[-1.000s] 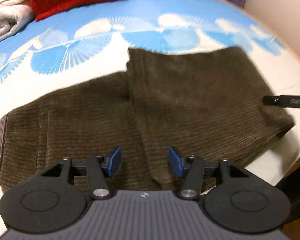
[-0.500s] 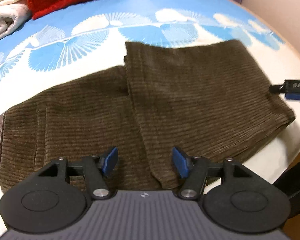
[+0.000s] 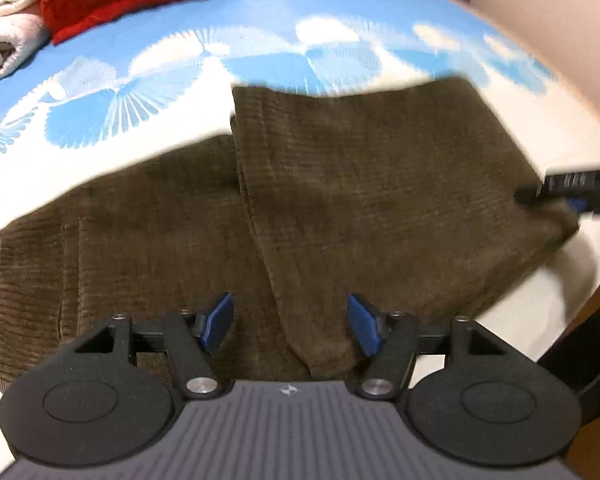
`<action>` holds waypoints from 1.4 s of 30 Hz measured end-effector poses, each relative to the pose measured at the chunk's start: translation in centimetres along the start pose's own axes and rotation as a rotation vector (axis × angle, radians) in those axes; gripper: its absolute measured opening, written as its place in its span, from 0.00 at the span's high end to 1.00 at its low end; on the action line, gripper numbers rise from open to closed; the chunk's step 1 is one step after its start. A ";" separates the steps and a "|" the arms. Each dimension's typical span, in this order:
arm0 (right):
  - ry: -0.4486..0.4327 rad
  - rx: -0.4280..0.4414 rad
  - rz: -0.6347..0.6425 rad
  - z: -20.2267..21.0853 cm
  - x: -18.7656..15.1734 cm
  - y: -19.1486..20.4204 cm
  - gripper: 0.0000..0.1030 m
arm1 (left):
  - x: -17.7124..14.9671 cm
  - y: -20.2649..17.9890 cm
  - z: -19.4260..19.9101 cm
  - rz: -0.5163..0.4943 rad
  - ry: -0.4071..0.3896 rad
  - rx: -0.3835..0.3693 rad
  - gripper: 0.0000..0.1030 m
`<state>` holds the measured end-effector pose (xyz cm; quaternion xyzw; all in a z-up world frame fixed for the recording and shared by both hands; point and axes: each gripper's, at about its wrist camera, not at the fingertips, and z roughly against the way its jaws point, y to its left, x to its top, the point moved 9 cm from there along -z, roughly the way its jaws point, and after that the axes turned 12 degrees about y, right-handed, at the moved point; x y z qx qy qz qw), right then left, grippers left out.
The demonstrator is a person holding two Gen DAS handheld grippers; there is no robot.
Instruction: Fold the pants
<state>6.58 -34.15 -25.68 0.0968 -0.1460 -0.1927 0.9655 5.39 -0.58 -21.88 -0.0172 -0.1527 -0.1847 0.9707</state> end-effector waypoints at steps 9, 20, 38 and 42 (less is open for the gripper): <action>-0.001 -0.002 0.006 0.0 0.0 -0.1 0.30 | -0.5 0.5 -0.4 -0.003 0.027 0.031 0.31; -0.002 -0.010 0.011 0.0 -0.1 0.1 0.30 | 0.3 0.5 0.6 0.017 -0.037 0.004 0.31; -0.002 -0.012 0.013 -0.1 -0.1 0.2 0.30 | 0.4 0.3 0.7 0.023 -0.038 -0.012 0.29; -0.002 -0.012 0.015 -0.1 -0.1 0.2 0.30 | -0.6 0.1 -1.0 -0.026 0.052 0.040 0.28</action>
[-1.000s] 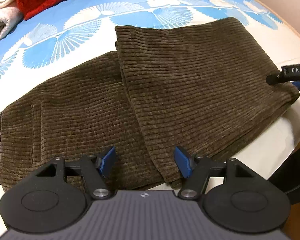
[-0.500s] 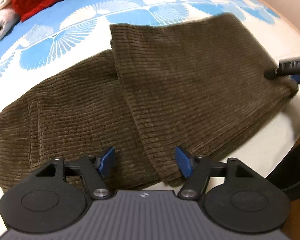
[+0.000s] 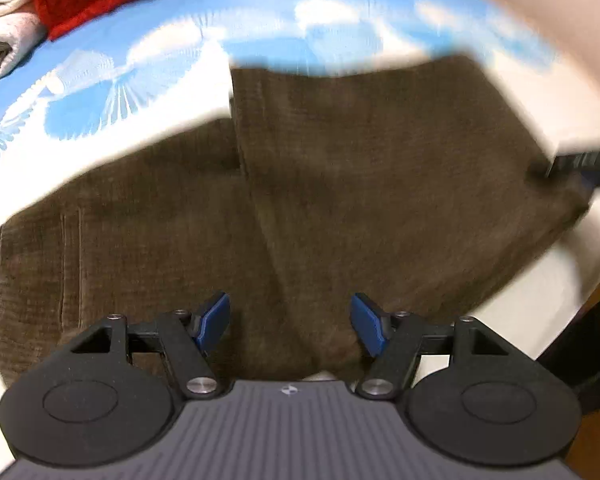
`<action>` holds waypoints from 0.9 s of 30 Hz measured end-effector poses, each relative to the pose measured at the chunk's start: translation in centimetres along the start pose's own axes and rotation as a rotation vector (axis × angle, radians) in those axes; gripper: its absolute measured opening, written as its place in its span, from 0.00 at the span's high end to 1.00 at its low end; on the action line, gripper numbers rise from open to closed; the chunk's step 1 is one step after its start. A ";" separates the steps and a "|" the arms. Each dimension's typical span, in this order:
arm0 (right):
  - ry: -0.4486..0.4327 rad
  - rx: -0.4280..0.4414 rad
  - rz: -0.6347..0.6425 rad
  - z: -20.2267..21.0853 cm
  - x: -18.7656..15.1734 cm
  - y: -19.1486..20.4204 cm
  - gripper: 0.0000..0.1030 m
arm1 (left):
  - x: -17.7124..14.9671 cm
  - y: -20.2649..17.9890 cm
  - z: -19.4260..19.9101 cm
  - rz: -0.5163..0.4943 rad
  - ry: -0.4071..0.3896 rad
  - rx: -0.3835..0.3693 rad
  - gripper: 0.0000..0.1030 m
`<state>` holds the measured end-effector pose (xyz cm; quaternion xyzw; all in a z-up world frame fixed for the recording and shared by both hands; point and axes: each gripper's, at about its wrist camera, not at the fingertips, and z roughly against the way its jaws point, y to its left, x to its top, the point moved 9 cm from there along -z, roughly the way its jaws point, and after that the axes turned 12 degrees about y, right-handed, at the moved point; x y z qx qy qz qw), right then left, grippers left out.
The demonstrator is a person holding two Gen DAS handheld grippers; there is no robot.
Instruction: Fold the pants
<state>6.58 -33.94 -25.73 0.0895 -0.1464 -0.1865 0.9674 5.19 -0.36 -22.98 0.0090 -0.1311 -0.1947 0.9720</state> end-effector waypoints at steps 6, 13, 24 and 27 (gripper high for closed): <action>0.001 0.000 -0.001 -0.1 0.0 0.0 0.30 | 0.8 0.5 1.4 0.042 -0.071 -0.035 0.29; 0.001 -0.004 0.002 -0.1 0.0 0.1 0.30 | 0.3 0.3 0.4 0.005 -0.029 0.002 0.29; -0.001 -0.008 0.009 0.0 0.0 0.2 0.31 | 0.2 0.0 0.5 0.002 -0.026 0.004 0.28; -0.004 -0.011 0.012 0.0 0.0 0.2 0.32 | 0.4 0.2 0.9 0.022 -0.044 -0.018 0.28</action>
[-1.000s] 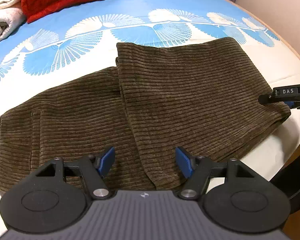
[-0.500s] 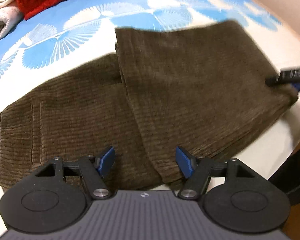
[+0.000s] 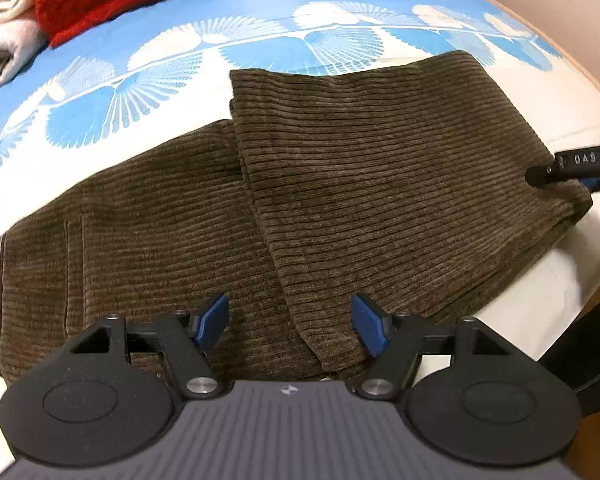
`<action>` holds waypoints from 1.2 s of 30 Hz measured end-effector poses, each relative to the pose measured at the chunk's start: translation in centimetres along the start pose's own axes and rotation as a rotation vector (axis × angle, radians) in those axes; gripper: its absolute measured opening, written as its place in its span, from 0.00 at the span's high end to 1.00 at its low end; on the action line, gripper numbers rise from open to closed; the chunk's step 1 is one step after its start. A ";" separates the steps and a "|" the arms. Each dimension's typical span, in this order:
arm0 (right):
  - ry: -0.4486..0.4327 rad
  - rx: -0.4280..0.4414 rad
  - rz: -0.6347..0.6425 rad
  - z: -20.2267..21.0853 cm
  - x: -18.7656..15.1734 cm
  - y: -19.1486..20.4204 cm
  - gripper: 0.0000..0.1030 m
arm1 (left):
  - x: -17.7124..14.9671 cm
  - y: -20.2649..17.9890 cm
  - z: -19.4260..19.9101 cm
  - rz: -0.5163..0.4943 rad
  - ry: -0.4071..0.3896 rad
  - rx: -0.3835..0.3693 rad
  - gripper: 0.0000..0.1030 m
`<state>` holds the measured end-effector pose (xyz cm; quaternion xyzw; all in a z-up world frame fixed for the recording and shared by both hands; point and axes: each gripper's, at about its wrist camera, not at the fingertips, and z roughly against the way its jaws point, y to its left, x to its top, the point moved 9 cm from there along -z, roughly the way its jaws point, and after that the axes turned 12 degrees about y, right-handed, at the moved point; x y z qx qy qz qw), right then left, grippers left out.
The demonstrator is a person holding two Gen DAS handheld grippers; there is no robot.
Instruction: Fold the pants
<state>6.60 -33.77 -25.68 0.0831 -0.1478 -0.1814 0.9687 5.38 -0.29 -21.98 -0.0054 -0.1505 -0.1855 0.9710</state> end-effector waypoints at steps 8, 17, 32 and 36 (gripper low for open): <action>-0.002 -0.003 0.005 0.1 0.0 0.1 0.34 | -0.4 0.0 -0.5 -0.011 0.017 0.015 0.28; -0.002 -0.004 0.005 0.0 0.0 0.1 0.34 | 0.2 -0.1 -0.3 0.001 0.006 -0.009 0.28; -0.006 -0.008 0.010 0.1 0.0 0.1 0.36 | 0.0 -0.4 -0.2 -0.029 -0.002 0.020 0.28; -0.009 -0.010 0.008 0.1 0.0 0.1 0.39 | 0.2 -0.2 0.4 0.003 -0.027 -0.018 0.28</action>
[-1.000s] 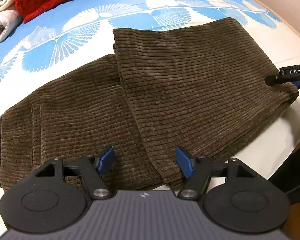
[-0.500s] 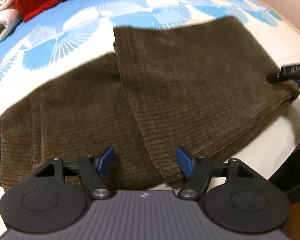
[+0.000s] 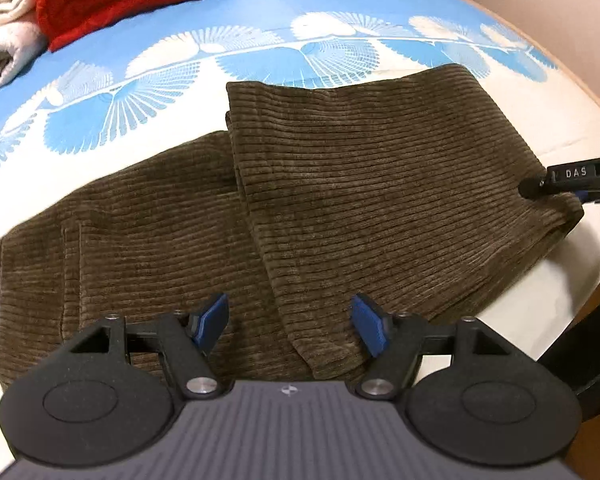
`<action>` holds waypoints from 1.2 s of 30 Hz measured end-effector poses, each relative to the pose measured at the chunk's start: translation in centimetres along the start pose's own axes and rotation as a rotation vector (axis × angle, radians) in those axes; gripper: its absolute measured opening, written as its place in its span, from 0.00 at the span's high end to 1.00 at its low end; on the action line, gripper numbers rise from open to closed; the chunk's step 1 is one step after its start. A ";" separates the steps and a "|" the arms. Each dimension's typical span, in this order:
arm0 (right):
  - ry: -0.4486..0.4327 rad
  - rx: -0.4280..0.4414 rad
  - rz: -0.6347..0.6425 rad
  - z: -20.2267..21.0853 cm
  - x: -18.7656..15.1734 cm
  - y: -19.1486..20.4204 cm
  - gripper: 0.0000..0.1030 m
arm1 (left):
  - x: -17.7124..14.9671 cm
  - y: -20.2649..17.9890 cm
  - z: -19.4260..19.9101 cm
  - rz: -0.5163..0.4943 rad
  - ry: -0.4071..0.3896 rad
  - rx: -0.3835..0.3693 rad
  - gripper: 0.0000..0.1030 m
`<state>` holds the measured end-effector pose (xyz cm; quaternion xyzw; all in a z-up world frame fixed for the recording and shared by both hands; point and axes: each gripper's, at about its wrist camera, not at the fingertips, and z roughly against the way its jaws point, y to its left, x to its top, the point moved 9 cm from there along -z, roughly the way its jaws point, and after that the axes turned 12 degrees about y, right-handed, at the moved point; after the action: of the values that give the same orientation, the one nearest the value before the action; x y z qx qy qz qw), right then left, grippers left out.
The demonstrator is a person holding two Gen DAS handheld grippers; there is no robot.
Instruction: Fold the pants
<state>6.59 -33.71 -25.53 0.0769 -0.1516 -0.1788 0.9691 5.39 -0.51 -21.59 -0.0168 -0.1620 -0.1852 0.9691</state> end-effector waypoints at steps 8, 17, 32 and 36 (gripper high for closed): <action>-0.036 0.013 -0.004 0.9 0.2 -0.3 0.63 | -0.4 0.3 -0.8 -0.008 0.041 0.027 0.27; -0.081 0.145 -0.103 2.4 0.5 -1.6 0.47 | 0.3 1.1 0.1 0.041 -0.002 0.017 0.27; -0.044 0.199 -0.136 0.4 0.4 -1.2 0.68 | 2.0 1.5 1.4 0.095 -0.081 -0.008 0.27; -0.162 0.213 -0.056 3.9 0.6 0.5 0.79 | 2.8 1.9 3.2 0.117 -0.138 -0.041 0.28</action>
<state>6.06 -33.85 -21.55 0.1689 -0.2453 -0.1944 0.9346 7.54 0.51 -17.57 -0.0588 -0.2235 -0.1297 0.9642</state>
